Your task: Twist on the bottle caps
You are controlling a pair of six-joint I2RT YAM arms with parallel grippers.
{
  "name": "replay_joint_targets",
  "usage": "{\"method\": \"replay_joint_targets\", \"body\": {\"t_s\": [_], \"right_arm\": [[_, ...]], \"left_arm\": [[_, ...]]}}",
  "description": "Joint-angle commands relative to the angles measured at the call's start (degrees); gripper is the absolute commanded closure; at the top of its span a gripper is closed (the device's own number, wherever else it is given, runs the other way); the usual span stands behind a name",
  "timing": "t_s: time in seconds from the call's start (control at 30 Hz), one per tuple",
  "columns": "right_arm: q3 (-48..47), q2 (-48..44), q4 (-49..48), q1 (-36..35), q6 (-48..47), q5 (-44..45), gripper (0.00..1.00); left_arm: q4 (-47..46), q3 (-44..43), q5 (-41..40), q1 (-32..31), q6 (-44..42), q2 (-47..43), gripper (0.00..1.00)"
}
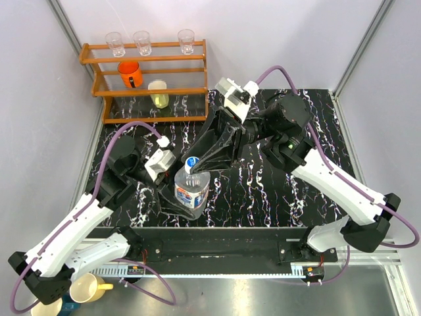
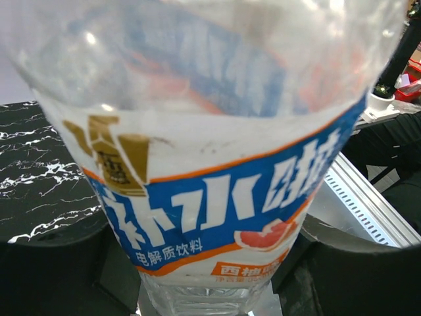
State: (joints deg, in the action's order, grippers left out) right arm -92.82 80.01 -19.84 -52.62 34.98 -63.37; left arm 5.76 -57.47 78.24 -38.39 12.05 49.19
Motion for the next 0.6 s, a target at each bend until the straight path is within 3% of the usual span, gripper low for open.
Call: {"method": "replay_joint_targets", "body": {"t_s": [0.0,0.17,0.37,0.57], "right_arm": [[-0.35,-0.47,-0.56,0.15,0.44,-1.40,0.61],[-1.05,-0.82,3.04,0.15,-1.66,-0.53,0.67],[-1.40,-1.35,7.95,0.15,-5.18,1.40,0.68],[-4.30,-1.78,21.63,0.15,-13.70,9.81,0.92]], "left_arm": [[-4.44,0.70,-4.14,0.51,0.77,-1.11,0.83],[-7.16,0.96,-7.21,1.04,3.15,-1.20,0.84],[-8.13,0.96,-10.99,1.48,4.38,-1.29,0.85],[-5.86,0.43,-20.28,1.83,3.16,-1.64,0.86]]}}
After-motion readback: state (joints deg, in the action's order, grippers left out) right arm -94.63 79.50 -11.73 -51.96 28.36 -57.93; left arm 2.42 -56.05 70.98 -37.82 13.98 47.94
